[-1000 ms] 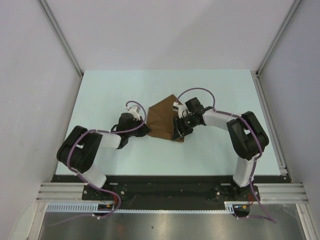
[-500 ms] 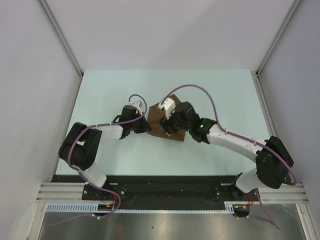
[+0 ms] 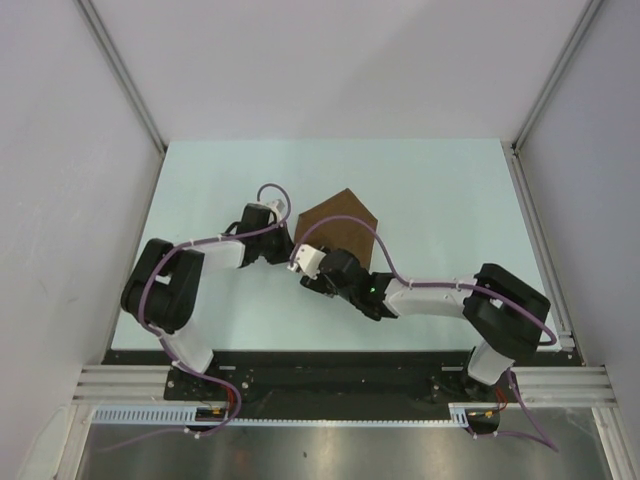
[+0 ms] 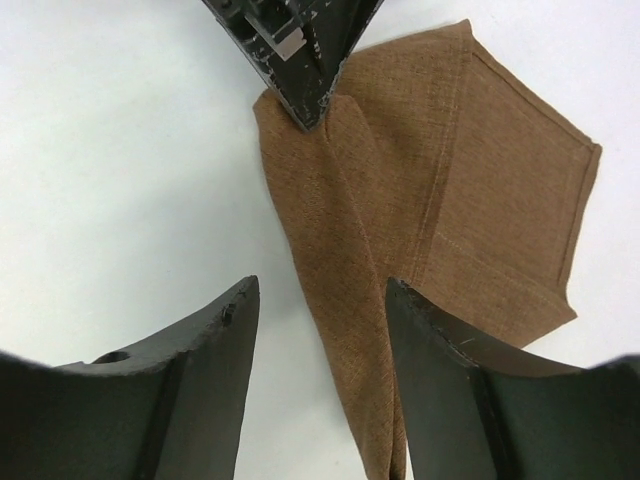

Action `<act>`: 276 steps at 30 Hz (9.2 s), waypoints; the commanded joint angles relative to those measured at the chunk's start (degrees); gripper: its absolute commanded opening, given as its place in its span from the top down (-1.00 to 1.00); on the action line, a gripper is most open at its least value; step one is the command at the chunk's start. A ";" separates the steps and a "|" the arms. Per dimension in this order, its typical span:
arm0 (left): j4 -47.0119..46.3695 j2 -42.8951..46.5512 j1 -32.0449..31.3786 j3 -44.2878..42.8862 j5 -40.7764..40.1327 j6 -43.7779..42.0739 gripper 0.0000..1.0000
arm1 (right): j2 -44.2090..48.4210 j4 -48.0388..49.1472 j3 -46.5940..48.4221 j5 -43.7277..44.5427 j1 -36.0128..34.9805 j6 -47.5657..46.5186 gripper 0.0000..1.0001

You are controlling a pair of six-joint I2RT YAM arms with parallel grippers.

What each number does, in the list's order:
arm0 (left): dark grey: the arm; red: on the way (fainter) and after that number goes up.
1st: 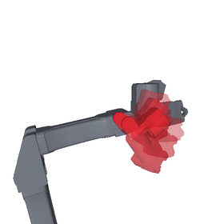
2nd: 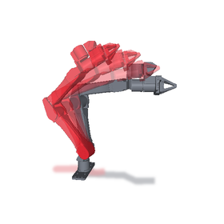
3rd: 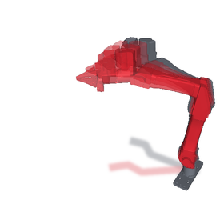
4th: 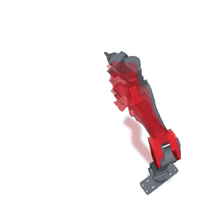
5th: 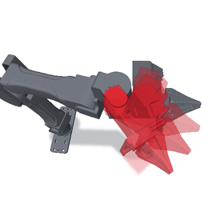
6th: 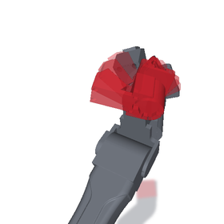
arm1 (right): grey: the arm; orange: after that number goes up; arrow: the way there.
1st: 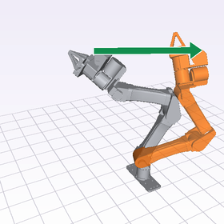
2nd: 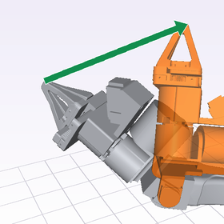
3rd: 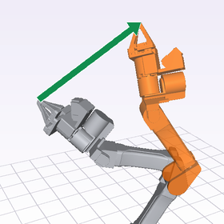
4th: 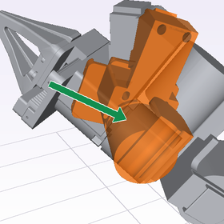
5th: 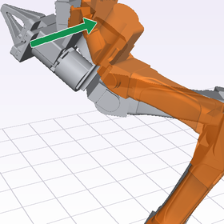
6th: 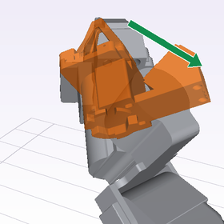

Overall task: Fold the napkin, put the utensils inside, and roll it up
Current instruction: Roll the napkin with the utensil

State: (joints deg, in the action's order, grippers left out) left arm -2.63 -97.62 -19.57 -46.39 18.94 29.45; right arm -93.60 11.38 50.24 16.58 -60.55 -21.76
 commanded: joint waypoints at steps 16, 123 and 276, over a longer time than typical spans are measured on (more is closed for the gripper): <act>7.29 -3.71 0.85 -4.76 1.45 -3.08 1.00 | -10.81 8.13 1.00 5.04 1.14 -7.15 -0.18; -31.21 7.80 -9.08 18.79 -3.91 -15.48 -0.25 | -37.88 -31.59 32.47 -72.04 35.24 29.93 1.00; 5.79 7.17 -3.54 -6.61 -18.75 -8.89 -0.66 | -10.81 -21.39 9.35 -27.28 9.66 7.52 1.00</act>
State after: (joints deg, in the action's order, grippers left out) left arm 0.95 -97.34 -24.47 -53.84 6.63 20.47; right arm -104.36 -1.45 58.83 3.36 -51.31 -19.77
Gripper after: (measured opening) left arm 0.822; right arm 0.239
